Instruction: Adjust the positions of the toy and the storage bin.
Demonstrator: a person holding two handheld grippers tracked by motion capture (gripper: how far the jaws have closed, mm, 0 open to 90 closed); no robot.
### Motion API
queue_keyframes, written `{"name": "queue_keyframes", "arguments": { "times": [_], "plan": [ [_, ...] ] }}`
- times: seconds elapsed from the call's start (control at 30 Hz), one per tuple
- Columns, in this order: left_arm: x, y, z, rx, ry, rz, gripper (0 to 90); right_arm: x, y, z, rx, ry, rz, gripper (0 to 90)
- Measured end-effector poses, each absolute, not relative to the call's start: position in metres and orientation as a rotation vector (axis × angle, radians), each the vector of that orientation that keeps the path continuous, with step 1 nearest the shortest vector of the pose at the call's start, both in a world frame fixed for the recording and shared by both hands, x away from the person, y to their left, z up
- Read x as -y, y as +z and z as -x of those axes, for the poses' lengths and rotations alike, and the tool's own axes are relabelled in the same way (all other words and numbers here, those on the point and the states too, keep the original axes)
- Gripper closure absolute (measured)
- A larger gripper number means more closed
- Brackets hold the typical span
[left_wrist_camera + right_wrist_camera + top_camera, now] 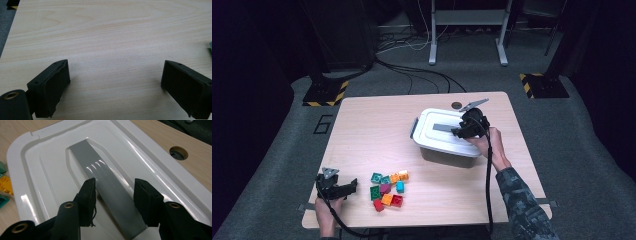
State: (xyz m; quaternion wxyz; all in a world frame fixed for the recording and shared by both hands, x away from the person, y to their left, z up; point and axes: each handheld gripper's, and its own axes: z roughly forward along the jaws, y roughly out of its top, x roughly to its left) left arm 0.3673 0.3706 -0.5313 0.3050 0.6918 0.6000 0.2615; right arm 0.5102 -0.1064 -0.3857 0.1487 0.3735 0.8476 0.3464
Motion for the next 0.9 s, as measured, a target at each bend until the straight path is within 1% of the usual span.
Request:
{"name": "queue_keyframes", "arguments": {
  "times": [0.3, 0.63, 0.73, 0.9],
  "plan": [
    [-0.371, -0.531, -0.367, -1.589, 0.692, -1.832, 8.0, 0.104, -0.386, -0.507, -2.428, 1.013, -1.085, 56.5],
    [-0.371, -0.531, -0.367, -1.588, 0.693, -1.832, 8.0, 0.085, -0.385, -0.493, -2.385, 0.981, -1.124, 60.8],
    [-0.371, -0.531, -0.367, -1.588, 0.693, -1.832, 8.0, 0.081, -0.384, -0.49, -2.4, 0.961, -1.094, 61.5],
    [-0.371, -0.531, -0.367, -1.588, 0.693, -1.832, 8.1, 0.075, -0.384, -0.497, -2.441, 0.955, -1.002, 62.2]
  ]
}}
